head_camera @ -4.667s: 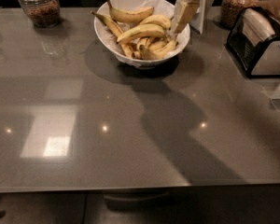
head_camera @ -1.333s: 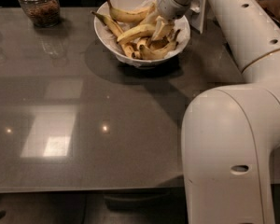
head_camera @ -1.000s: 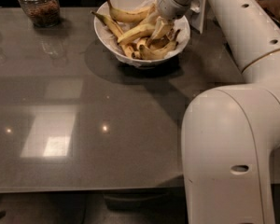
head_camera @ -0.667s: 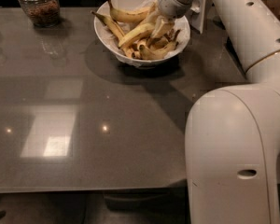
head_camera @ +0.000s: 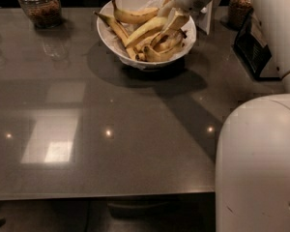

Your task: Pick banana from white bowl

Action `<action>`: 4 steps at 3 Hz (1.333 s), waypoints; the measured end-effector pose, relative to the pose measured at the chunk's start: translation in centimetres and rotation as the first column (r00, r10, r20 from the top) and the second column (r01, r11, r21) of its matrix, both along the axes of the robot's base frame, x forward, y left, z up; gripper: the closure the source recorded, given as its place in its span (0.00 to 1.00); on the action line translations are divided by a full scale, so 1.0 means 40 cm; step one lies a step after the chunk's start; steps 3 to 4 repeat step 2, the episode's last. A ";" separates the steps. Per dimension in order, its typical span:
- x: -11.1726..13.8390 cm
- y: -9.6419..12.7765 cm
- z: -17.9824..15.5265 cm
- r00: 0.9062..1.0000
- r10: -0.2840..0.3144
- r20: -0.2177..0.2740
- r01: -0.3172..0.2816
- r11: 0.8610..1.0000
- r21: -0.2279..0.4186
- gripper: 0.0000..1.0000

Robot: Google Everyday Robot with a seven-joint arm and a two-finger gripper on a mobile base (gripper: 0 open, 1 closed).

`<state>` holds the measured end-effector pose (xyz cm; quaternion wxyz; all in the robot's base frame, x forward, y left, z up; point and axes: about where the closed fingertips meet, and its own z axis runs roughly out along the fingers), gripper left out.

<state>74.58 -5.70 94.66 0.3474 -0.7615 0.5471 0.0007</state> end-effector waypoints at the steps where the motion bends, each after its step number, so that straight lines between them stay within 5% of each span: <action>1: -0.049 -0.029 0.071 0.998 -0.051 -0.020 0.053 0.986 0.156 1.00; 2: -0.106 -0.066 0.141 0.997 -0.079 -0.028 0.083 0.949 0.304 1.00; 4: -0.106 -0.066 0.141 0.997 -0.079 -0.028 0.083 0.949 0.304 1.00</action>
Offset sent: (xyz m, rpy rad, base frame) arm -0.0805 -0.0532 0.0934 0.5014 0.0033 -0.1281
